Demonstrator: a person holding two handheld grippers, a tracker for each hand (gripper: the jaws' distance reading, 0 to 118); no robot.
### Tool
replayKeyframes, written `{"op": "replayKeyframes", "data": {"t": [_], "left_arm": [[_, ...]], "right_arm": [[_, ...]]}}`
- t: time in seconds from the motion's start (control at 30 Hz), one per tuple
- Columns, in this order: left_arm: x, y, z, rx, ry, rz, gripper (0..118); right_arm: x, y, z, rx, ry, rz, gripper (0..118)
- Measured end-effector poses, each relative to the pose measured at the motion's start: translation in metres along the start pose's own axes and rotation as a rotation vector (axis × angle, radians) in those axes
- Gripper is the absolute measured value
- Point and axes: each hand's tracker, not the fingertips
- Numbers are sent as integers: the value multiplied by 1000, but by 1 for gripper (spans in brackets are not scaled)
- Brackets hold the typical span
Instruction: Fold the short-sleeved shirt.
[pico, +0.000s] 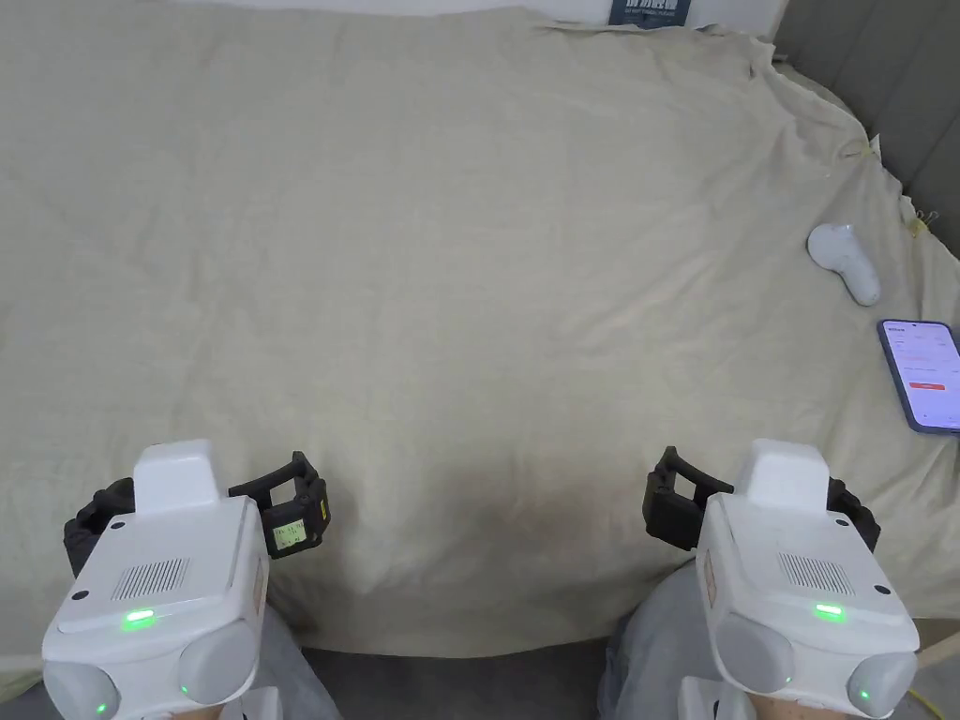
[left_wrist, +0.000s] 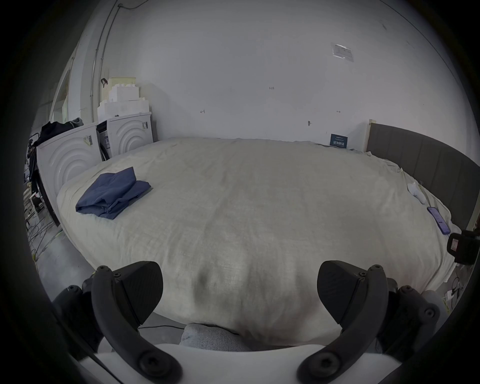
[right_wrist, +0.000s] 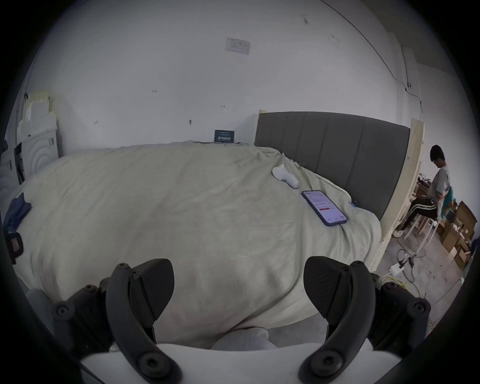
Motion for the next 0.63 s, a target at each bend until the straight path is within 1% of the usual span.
{"op": "replayKeyframes", "data": {"t": [0.1,0.2,0.33,0.47,0.63], "left_arm": [[1,-2,3,5,-47,-20,118],[7,-4,6,23,-38,-62,118],[10,-5,5,17,-31,-89,118],[9,-4,4,2,-19,-85,118],[9,-4,2,-11,-14,-88,118]], "right_arm": [[-2,-1,0,-14,10,-3,103],[-4,-1,2,-13,-2,10,103],[-10,-1,0,-19,12,57,103],[-18,-2,1,-18,1,105,103],[-26,-3,4,-9,11,148,103]]}}
